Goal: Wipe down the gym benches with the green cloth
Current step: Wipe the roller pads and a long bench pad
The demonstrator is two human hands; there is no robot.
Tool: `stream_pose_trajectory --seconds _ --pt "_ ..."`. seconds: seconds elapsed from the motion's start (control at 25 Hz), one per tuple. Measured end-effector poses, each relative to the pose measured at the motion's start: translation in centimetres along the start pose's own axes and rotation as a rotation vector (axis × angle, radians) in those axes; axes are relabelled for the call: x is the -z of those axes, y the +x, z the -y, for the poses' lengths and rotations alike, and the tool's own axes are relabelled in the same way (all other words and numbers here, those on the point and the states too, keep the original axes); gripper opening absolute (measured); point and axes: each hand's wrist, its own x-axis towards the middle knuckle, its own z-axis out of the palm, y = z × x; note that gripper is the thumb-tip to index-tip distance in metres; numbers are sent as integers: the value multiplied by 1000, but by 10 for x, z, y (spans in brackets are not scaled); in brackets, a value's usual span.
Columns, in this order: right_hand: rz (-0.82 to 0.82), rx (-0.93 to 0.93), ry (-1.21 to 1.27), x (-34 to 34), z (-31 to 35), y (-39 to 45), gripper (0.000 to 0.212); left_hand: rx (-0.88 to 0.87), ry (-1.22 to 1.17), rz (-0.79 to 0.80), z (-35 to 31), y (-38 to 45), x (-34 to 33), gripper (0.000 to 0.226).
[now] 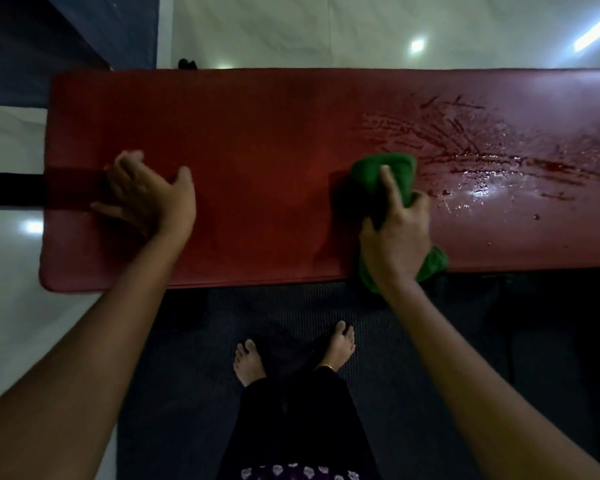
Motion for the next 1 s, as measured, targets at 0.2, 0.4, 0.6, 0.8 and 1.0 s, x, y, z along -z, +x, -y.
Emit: stream_pose_trajectory --seconds 0.2,0.4,0.6,0.8,1.0 --pt "90 490 -156 5 -20 26 67 -392 63 185 -74 -77 -46 63" --pt "23 -90 -81 24 -34 85 64 -418 184 163 -72 -98 -69 62" --pt "260 500 -160 -2 24 69 64 -412 243 156 -73 -100 -67 64" --pt "95 112 -154 26 -17 144 62 -406 191 128 -77 -101 -70 65" --pt "152 92 -122 -4 48 138 63 -402 233 143 -75 -99 -70 65"
